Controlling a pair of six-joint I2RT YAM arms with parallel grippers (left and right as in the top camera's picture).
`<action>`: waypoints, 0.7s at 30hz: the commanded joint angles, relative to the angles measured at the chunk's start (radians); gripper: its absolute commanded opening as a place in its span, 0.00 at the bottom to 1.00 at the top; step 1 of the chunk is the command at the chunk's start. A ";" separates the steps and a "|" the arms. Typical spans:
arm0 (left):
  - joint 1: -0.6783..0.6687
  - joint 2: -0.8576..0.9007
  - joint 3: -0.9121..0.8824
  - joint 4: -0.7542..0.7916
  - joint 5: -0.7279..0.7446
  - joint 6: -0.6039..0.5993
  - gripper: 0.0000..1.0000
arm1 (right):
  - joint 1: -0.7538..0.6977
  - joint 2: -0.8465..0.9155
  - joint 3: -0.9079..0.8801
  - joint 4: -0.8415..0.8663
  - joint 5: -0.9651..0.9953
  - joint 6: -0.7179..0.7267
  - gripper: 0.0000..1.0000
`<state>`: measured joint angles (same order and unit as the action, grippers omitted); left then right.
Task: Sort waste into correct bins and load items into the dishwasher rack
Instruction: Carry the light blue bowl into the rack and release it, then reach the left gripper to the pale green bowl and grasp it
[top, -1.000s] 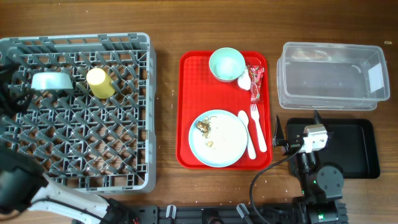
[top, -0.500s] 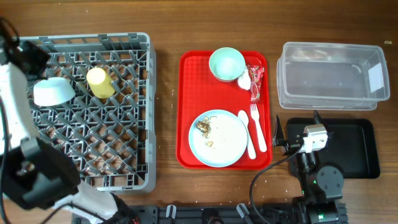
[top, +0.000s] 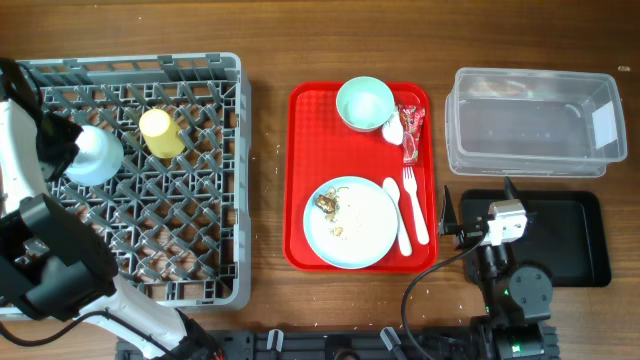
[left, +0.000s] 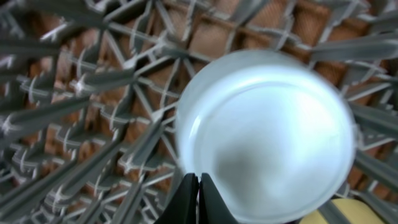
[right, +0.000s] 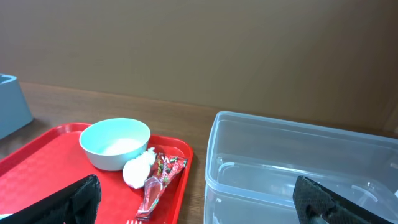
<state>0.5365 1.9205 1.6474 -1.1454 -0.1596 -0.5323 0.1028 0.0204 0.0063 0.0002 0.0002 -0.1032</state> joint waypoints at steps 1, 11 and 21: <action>0.018 -0.095 0.000 -0.024 0.085 -0.082 0.04 | 0.000 -0.003 -0.001 0.006 -0.010 -0.009 1.00; -0.520 -0.349 0.000 0.030 0.690 0.111 0.88 | 0.000 -0.003 -0.001 0.006 -0.010 -0.010 1.00; -1.204 0.049 0.000 0.576 0.204 0.324 0.75 | 0.000 -0.003 -0.001 0.006 -0.010 -0.009 1.00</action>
<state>-0.6056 1.8870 1.6466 -0.6479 0.1780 -0.3218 0.1028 0.0204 0.0063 0.0002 -0.0002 -0.1032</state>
